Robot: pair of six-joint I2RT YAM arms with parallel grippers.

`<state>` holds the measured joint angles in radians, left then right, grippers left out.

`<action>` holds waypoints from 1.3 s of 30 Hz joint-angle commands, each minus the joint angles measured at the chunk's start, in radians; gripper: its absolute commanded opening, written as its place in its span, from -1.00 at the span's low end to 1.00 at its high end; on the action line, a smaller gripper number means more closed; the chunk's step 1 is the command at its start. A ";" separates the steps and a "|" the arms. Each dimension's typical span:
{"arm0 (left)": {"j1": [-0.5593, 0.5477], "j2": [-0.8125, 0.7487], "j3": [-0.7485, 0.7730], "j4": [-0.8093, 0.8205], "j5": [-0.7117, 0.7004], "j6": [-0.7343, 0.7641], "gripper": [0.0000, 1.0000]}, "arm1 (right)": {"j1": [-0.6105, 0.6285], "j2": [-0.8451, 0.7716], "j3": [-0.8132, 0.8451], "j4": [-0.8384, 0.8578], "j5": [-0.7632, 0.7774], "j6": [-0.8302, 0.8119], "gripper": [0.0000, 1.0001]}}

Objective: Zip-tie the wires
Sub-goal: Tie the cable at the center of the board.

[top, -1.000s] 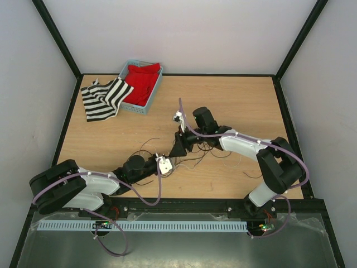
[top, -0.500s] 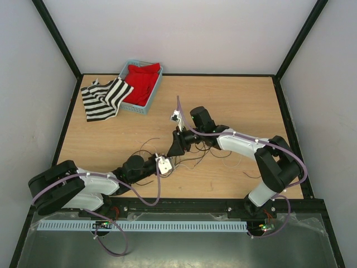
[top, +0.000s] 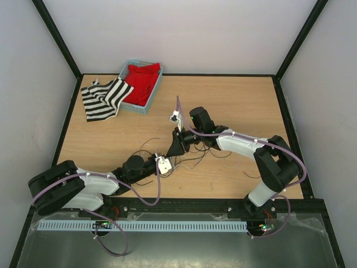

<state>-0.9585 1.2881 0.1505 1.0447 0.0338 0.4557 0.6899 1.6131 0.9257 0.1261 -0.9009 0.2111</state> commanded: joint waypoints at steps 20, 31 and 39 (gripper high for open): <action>0.006 -0.004 -0.006 0.038 0.000 -0.020 -1.00 | 0.008 0.010 0.013 0.045 -0.013 0.034 -1.00; -0.025 -0.018 -0.016 0.040 0.017 -0.020 -1.00 | -0.009 0.042 0.123 0.037 0.074 0.048 -1.00; -0.048 -0.011 -0.022 0.043 0.000 -0.018 -1.00 | -0.022 0.065 0.166 0.023 0.086 0.043 -1.00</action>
<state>-0.9962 1.2816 0.1440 1.0634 0.0265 0.4438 0.6765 1.6691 1.0504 0.1329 -0.8253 0.2520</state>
